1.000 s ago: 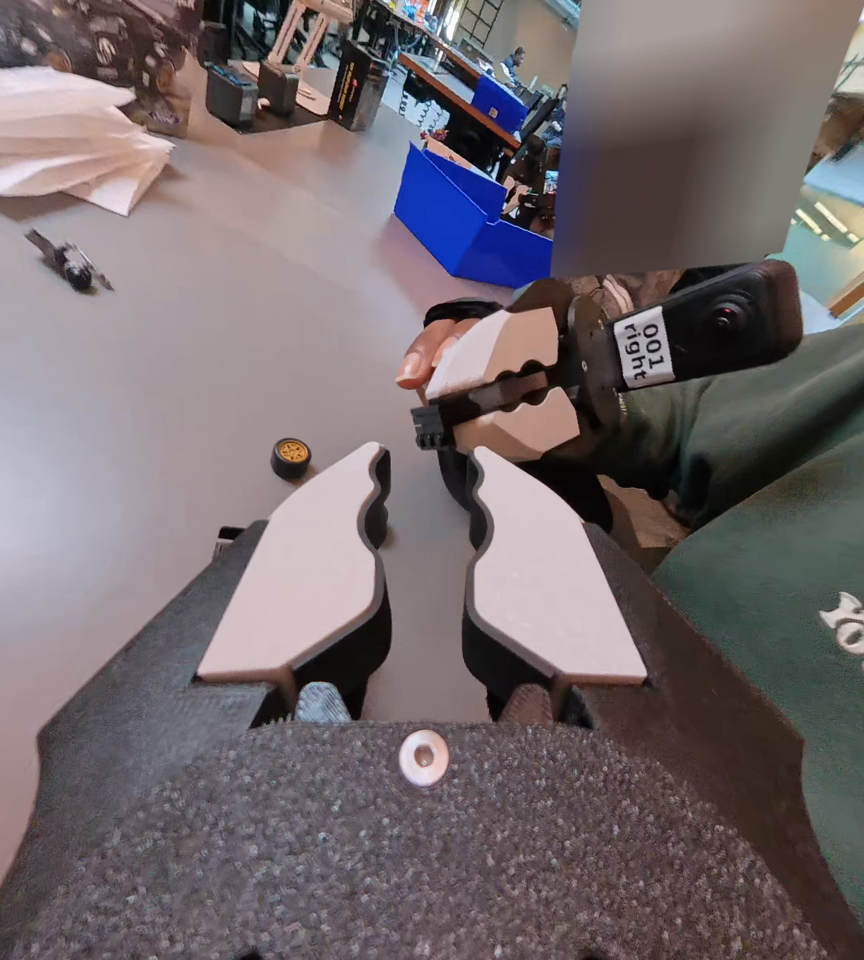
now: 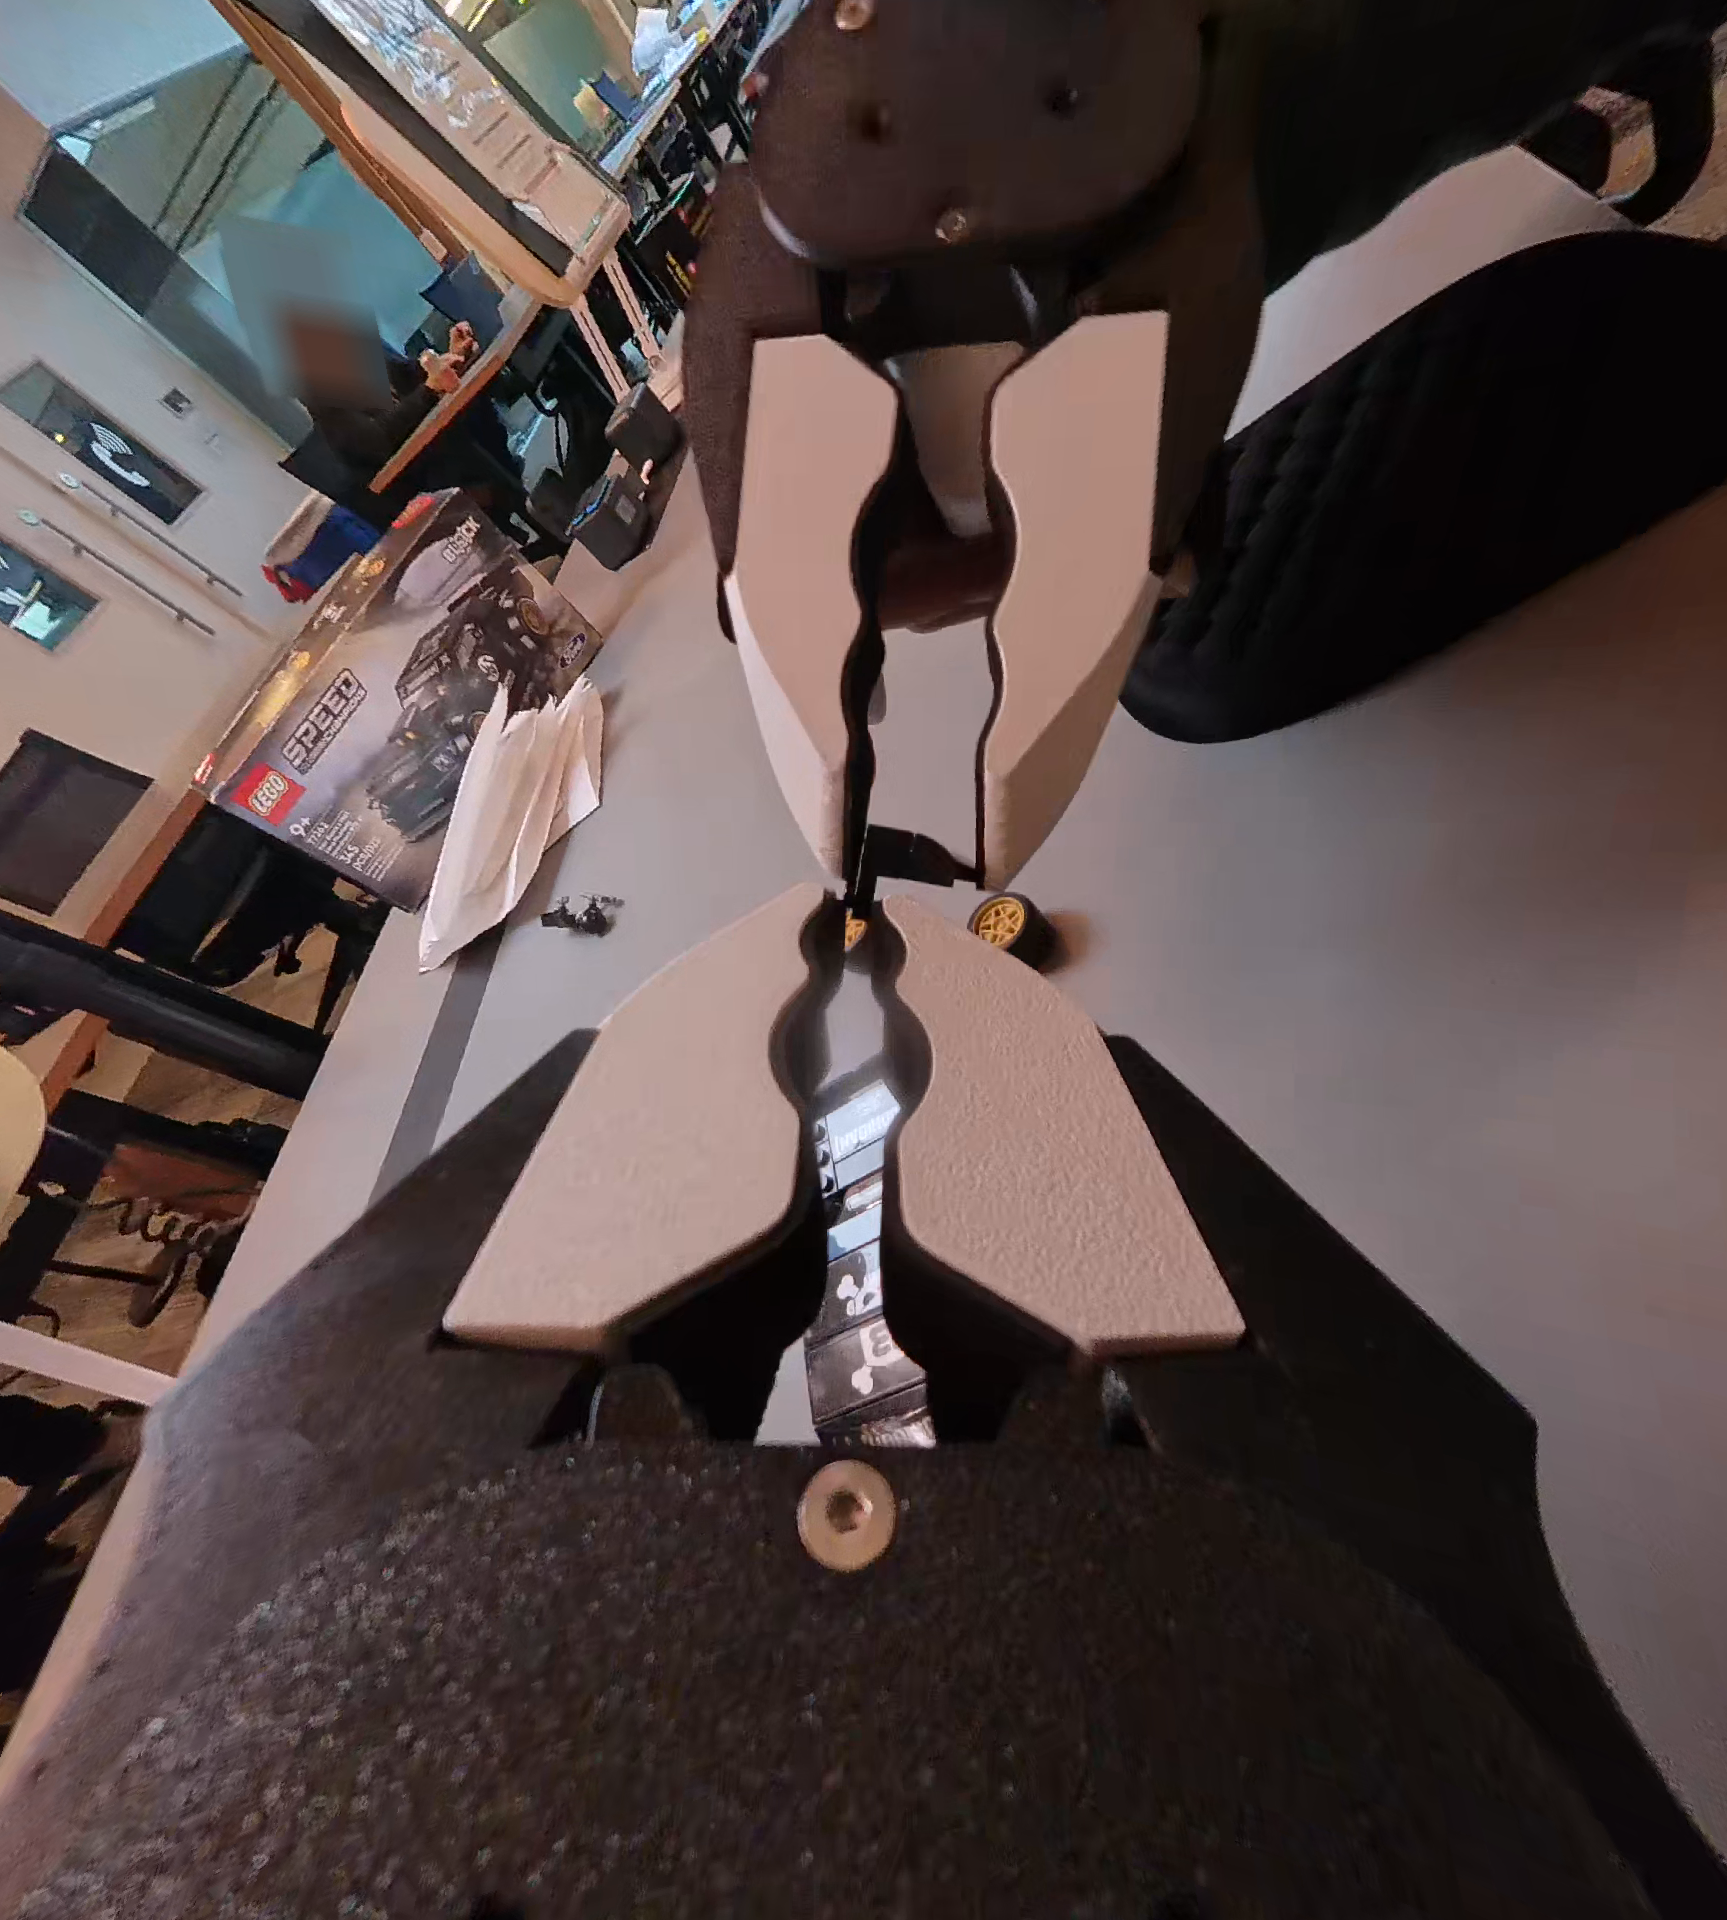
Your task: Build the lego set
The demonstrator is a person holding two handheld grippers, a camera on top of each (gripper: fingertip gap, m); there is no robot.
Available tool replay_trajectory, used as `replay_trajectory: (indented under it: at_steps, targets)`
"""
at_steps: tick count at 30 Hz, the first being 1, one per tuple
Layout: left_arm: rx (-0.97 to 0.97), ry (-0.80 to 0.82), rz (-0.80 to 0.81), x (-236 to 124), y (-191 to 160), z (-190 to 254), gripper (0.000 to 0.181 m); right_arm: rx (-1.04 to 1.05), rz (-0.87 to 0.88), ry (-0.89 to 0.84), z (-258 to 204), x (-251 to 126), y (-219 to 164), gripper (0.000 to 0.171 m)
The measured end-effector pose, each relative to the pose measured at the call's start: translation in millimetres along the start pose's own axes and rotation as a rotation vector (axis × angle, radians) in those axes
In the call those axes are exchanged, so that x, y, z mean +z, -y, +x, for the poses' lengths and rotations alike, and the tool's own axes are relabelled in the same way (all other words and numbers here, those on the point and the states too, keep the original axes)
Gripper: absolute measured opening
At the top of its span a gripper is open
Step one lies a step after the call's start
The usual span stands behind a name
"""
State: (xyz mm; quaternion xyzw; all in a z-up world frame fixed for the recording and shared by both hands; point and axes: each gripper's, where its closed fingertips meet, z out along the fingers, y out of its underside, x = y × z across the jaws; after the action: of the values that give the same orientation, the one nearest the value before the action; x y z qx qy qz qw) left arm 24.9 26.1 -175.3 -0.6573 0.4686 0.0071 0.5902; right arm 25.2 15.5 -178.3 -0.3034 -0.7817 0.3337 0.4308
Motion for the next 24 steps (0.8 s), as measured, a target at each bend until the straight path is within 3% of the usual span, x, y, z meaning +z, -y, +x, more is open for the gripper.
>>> replay_trajectory:
  at_steps: [3,8,13,24]
  targets:
    - [-0.062,-0.02,-0.042,1.2,-11.1,-2.0,0.01,-0.066,-0.03,-0.079,3.2,4.9,-5.7,0.021]
    - [-0.306,-0.089,-0.209,-10.4,-46.7,-10.1,0.049,-0.223,-0.268,-0.168,2.6,18.3,-48.0,0.021]
    - [-0.518,-0.184,-0.405,-9.9,-84.7,7.6,0.082,-0.399,-0.414,-0.221,-1.5,37.3,-62.5,0.022]
    - [-0.539,-0.204,-0.536,-1.4,-104.0,20.3,0.082,-0.517,-0.519,-0.262,-5.4,43.8,-75.9,0.022]
